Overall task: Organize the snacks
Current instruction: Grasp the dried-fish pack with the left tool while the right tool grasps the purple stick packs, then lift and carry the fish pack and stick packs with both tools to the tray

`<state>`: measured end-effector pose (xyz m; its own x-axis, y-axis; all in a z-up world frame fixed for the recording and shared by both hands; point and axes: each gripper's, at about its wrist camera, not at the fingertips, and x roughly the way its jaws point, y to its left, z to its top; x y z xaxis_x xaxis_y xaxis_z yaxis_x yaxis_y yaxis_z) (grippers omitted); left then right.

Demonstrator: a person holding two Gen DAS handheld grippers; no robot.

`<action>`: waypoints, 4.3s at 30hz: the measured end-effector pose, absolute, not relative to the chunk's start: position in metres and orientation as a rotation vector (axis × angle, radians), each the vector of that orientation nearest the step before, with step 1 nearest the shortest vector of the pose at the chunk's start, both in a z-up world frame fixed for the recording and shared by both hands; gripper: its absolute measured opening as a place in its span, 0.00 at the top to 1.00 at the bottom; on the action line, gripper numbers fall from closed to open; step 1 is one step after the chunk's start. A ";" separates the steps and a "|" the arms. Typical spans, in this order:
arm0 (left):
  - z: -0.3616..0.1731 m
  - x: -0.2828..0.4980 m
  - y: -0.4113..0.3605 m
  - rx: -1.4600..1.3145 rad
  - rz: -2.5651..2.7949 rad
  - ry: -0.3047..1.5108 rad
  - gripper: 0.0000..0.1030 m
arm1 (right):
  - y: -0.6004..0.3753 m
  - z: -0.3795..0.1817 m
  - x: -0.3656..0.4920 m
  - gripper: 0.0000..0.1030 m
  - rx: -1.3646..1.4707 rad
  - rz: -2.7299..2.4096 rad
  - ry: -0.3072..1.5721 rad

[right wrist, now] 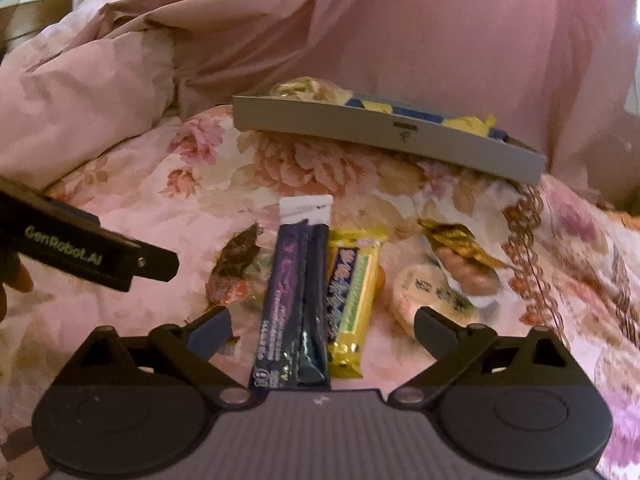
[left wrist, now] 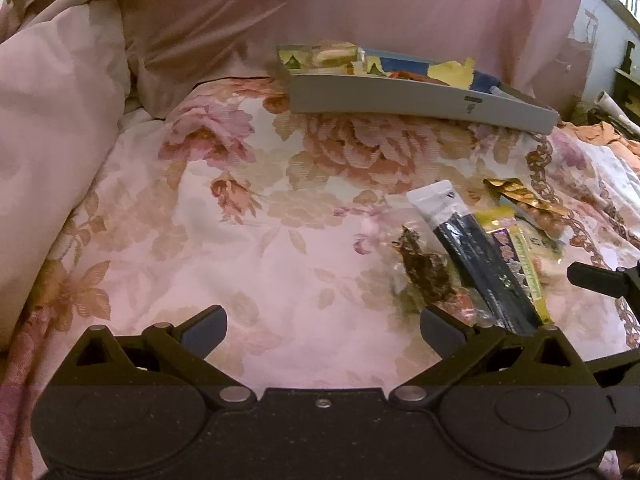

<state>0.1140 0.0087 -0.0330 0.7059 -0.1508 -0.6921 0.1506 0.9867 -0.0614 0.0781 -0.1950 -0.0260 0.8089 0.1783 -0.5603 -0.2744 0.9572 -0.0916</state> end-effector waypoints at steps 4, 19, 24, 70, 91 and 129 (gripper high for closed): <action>-0.035 0.119 0.010 -0.005 -0.170 0.764 0.01 | -0.188 -0.028 0.083 0.12 -0.200 0.278 0.567; -0.036 0.137 0.001 -0.018 -0.281 0.740 0.01 | -0.188 -0.034 0.097 0.37 -0.231 0.270 0.550; -0.041 0.141 -0.002 -0.119 -0.316 0.794 0.01 | -0.184 -0.035 0.094 0.47 -0.273 0.255 0.548; -0.043 0.142 -0.024 -0.010 -0.335 0.821 0.51 | -0.186 -0.033 0.085 0.65 -0.362 0.252 0.537; -0.017 0.104 -0.039 0.121 -0.279 0.659 0.51 | -0.172 -0.032 0.070 0.66 -0.631 0.160 0.399; 0.075 0.333 -0.089 0.013 -0.262 0.475 0.51 | -0.240 0.058 0.283 0.66 -0.551 0.041 0.157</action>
<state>0.3331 -0.0885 0.0747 0.8564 -0.2462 -0.4539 0.2522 0.9665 -0.0485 0.2832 -0.2403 0.0579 0.9872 -0.0033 -0.1594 -0.0808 0.8515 -0.5181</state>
